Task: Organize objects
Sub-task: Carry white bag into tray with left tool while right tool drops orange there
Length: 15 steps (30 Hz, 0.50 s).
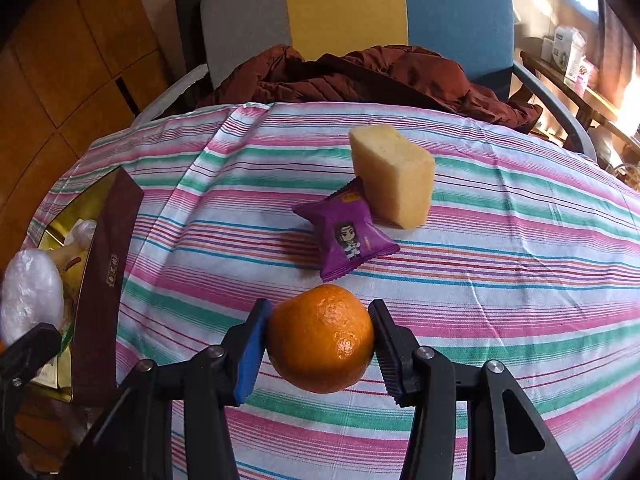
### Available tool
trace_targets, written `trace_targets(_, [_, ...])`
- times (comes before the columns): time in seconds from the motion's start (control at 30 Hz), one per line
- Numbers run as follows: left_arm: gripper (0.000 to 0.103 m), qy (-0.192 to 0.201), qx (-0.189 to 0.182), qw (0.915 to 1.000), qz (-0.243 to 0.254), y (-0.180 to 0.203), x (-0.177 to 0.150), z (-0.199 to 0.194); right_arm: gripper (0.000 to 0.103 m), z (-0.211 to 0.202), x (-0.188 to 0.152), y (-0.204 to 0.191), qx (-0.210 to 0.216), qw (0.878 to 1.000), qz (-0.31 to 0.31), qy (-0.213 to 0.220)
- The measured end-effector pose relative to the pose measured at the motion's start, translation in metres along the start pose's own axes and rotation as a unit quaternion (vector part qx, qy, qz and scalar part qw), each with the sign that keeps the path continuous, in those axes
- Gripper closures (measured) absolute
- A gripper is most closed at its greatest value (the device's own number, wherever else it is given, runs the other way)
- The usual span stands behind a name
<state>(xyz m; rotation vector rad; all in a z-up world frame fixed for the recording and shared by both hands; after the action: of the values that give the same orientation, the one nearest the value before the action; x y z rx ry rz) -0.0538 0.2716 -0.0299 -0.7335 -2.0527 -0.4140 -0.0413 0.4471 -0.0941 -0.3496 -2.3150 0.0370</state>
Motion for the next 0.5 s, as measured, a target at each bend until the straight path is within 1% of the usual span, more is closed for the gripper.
trace_targets(0.23, [0.069, 0.005, 0.012, 0.9999, -0.011, -0.020, -0.008, -0.019, 0.053, -0.006, -0.008, -0.018, 0.014, 1.000, -0.017, -0.002])
trace_targets(0.5, [0.069, 0.004, 0.016, 0.9996, -0.023, -0.035, -0.016, -0.031, 0.053, -0.016, -0.011, -0.036, 0.023, 1.000, -0.015, 0.000])
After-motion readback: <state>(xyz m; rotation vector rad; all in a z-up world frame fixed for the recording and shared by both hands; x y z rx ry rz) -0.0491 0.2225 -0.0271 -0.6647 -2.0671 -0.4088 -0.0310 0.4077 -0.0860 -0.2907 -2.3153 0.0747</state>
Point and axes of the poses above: each gripper's, at about its wrist camera, not at the fingertips, and z roughly the way its jaws point, y to its right, x to its top, the point moved 4 cm from there along z, roughly the way its jaws point, and after that the axes turned 13 degrees about y, right-handed, at the moved point
